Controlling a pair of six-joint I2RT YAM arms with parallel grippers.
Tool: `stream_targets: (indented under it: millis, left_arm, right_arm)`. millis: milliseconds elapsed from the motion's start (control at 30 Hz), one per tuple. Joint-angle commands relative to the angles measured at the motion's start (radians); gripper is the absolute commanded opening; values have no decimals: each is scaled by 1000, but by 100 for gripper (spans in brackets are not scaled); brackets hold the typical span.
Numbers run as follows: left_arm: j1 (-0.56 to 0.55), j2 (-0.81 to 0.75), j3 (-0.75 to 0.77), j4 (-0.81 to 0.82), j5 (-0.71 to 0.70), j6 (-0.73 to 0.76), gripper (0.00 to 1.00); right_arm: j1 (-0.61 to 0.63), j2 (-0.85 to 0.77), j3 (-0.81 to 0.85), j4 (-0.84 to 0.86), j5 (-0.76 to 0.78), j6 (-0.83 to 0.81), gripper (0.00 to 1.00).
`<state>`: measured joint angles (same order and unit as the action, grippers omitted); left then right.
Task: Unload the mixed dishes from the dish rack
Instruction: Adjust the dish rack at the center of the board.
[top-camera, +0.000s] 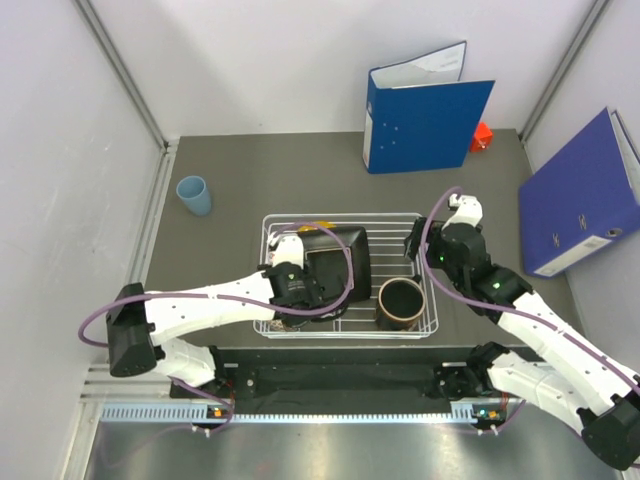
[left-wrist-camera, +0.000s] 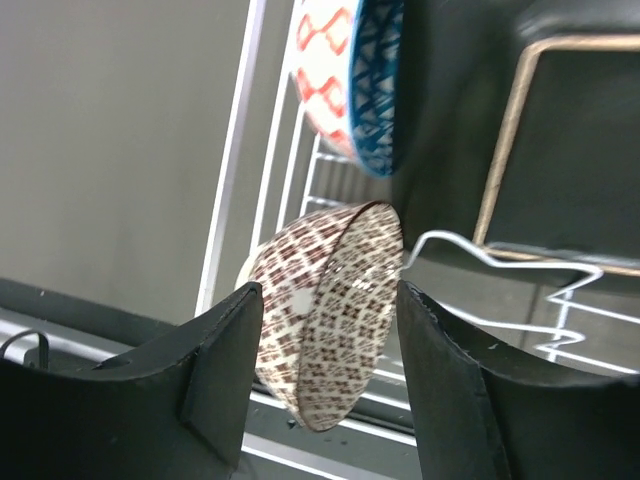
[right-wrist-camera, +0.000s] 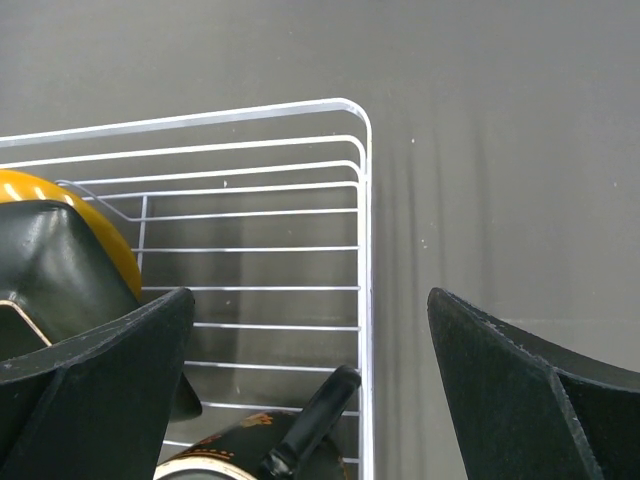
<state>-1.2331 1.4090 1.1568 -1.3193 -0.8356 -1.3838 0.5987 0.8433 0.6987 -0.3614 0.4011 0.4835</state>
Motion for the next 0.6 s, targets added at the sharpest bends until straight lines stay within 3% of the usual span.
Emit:
stream_targets:
  millis: [0, 300, 567]
  left_arm:
    - [-5, -67, -38, -187, 18, -40, 60]
    - [-5, -38, -75, -187, 16, -18, 44]
    - [-9, 11, -98, -187, 20, -12, 41]
  right_arm:
    - [10, -7, -4, 39, -2, 10, 100]
    - [12, -4, -22, 44, -7, 23, 100]
    - [15, -1, -39, 50, -5, 29, 100]
